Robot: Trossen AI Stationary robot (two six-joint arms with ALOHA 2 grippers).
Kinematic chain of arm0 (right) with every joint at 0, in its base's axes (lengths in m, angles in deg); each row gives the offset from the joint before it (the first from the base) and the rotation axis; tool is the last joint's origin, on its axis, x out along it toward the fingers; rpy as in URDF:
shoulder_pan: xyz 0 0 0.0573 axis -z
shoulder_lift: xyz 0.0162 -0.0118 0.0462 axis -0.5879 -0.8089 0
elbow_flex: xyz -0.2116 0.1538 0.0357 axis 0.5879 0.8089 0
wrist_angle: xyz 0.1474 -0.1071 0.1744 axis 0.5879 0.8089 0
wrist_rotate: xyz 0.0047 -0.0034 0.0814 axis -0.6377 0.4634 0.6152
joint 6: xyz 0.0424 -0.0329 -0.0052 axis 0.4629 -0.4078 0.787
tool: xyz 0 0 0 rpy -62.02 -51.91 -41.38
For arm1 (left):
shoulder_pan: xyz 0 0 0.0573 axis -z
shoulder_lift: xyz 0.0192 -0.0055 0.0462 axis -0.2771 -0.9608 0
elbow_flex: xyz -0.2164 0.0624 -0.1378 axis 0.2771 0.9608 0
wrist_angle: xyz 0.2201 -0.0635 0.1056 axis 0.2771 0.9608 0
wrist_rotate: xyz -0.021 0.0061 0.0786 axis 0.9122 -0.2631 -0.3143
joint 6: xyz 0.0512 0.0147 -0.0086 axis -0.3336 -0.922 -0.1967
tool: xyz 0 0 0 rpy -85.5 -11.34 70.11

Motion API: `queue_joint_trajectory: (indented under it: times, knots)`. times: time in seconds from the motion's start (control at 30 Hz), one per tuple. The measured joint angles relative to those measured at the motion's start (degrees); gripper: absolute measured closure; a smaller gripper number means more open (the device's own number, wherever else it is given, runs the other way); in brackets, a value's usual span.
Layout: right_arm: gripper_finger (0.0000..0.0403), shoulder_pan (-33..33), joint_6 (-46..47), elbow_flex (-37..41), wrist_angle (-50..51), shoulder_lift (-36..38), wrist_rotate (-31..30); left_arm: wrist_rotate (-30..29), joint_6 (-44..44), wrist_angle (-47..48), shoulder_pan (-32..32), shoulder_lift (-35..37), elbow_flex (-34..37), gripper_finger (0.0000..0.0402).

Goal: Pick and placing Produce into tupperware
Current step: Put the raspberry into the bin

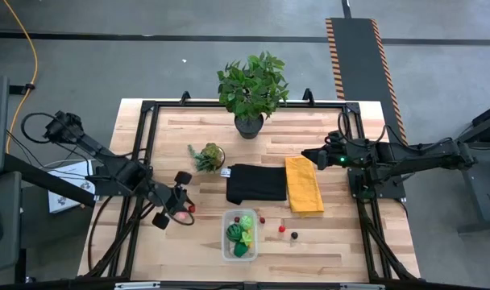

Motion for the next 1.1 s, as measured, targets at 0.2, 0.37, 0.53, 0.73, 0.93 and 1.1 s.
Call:
queue_joint_trajectory:
  times: [0.2, 0.37, 0.53, 0.73, 0.93, 1.1]
  knots:
    - [0.0269, 0.00, -0.93, 0.00, -1.95, 0.00, 0.29, 2.00, -0.02, 10.27, -4.23, -0.02, -7.98, 0.0317]
    - [0.0269, 0.00, -1.28, 0.00, -2.54, 0.00, 0.46, 6.32, 1.62, 15.40, -8.60, -0.04, -13.90, 0.0316]
    - [0.0269, 0.00, -0.90, 0.00, -3.19, 0.00, 1.75, 9.96, 4.70, 16.27, -13.29, -0.04, -18.23, 0.0316]
    - [0.0269, 0.00, -1.59, 0.00, -5.42, 0.00, 2.60, 11.72, 6.15, 16.53, -17.32, -1.42, -22.48, 0.0316]
    - [0.0269, 0.02, -2.22, 0.00, -8.58, 0.00, 3.00, 14.12, 6.16, 16.53, -19.68, -6.76, -27.97, 0.0316]
    - [0.0269, 0.00, -2.39, 0.00, -9.31, 0.00, 3.96, 15.27, 4.65, 17.48, -19.99, -13.44, -34.28, 0.0316]
